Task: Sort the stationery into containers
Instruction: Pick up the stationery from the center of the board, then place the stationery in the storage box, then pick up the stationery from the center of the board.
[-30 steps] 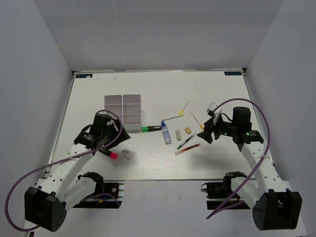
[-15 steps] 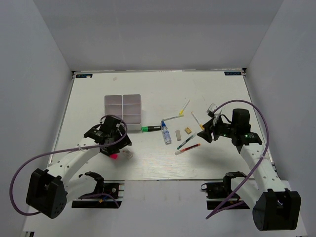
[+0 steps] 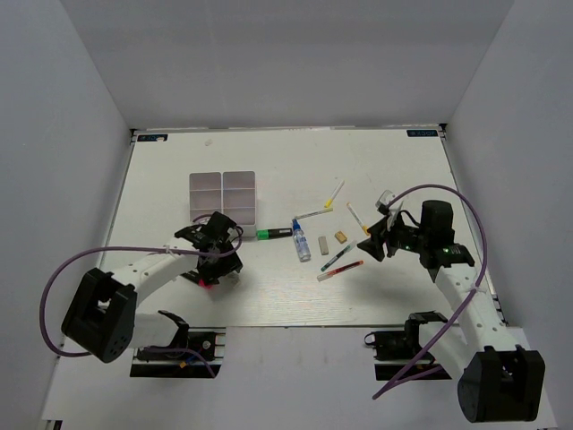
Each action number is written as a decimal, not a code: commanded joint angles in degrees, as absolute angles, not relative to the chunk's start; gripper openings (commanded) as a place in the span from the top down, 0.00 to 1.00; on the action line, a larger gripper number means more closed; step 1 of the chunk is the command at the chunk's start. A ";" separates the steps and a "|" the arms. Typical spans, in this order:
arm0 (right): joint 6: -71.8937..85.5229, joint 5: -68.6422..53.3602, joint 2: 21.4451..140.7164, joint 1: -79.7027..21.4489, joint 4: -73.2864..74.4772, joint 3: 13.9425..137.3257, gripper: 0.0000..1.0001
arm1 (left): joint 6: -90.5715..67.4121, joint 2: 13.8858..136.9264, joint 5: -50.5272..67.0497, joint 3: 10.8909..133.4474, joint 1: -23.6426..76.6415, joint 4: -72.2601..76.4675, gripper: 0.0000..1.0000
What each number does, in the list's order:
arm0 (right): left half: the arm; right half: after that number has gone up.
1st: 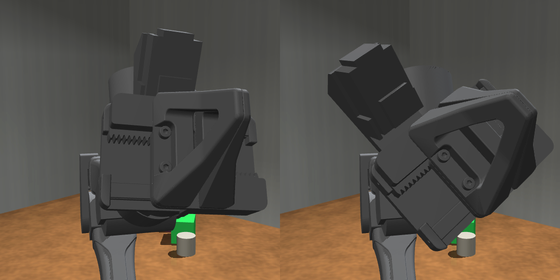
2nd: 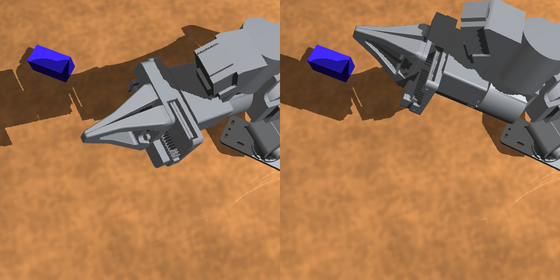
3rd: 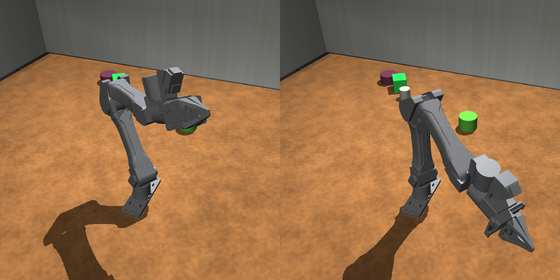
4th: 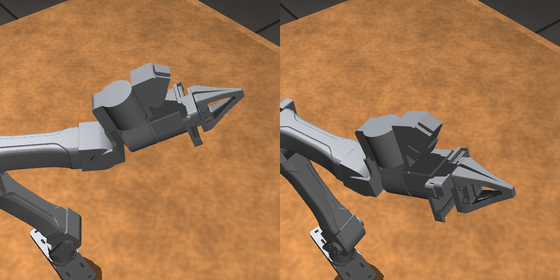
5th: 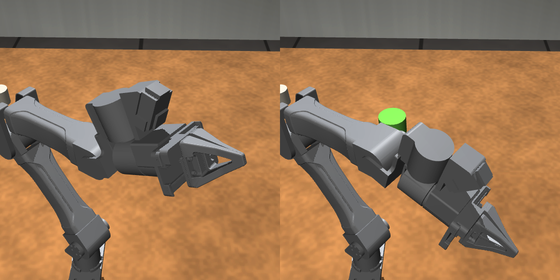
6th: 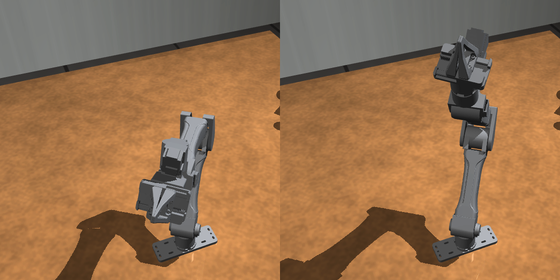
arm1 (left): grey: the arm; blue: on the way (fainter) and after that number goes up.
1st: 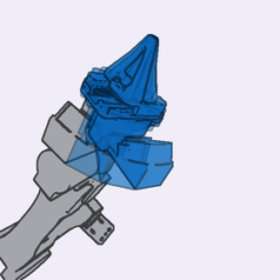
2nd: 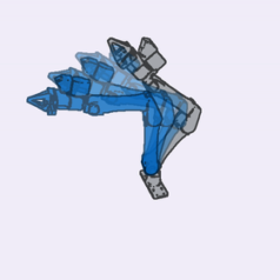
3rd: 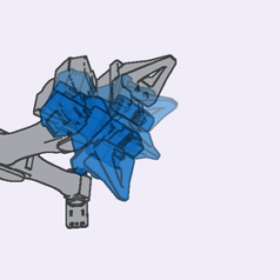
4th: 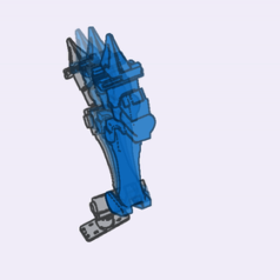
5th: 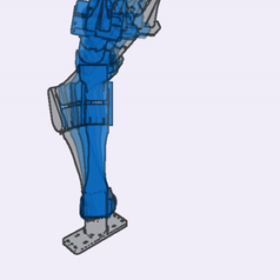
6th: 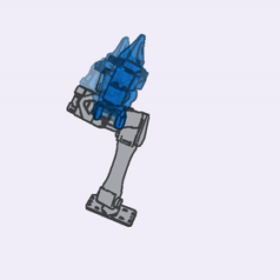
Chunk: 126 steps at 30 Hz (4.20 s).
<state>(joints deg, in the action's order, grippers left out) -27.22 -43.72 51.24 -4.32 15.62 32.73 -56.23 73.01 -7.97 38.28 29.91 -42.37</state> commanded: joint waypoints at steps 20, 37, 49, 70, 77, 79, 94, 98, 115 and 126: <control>-27.59 -45.53 49.13 -3.34 13.97 31.29 0.39 | -58.72 66.65 -6.43 36.91 35.06 -38.85 0.86; -28.30 -48.25 49.48 -3.34 12.57 32.26 0.48 | -42.09 73.99 -25.81 60.73 34.01 -21.64 0.89; -27.25 -48.69 49.39 -3.25 11.34 31.38 0.49 | -45.35 80.15 -34.28 65.74 28.21 -16.70 0.92; -26.72 -49.66 50.27 -3.16 10.81 30.76 0.49 | -67.58 79.80 -45.96 56.95 21.53 -9.94 0.95; -26.98 -49.83 50.27 -3.16 10.99 30.59 0.49 | -70.92 83.41 -47.72 57.48 21.53 -9.32 0.95; -26.90 -49.83 50.19 -3.16 11.16 30.50 0.49 | -70.93 84.02 -48.60 57.48 21.53 -9.32 0.95; -27.25 -50.54 50.54 -3.16 11.60 30.59 0.43 | -72.07 88.85 -52.73 58.62 21.01 -8.26 0.81; -27.86 -50.36 50.54 -3.25 12.21 30.67 0.34 | -72.07 89.38 -52.73 59.24 21.01 -8.88 0.55; -39.95 -53.34 55.63 -3.25 19.51 35.42 0.12 | -42.48 73.93 -27.90 60.57 22.06 -5.28 0.01; -43.78 -47.22 67.48 -5.36 16.43 42.24 0.49 | -23.91 53.54 -1.05 51.62 22.41 -19.86 0.13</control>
<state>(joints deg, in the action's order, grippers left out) -46.96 -50.85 63.75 -4.36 20.05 36.51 -30.61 56.60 -6.61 55.88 22.35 -12.19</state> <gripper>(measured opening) 0.489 0.880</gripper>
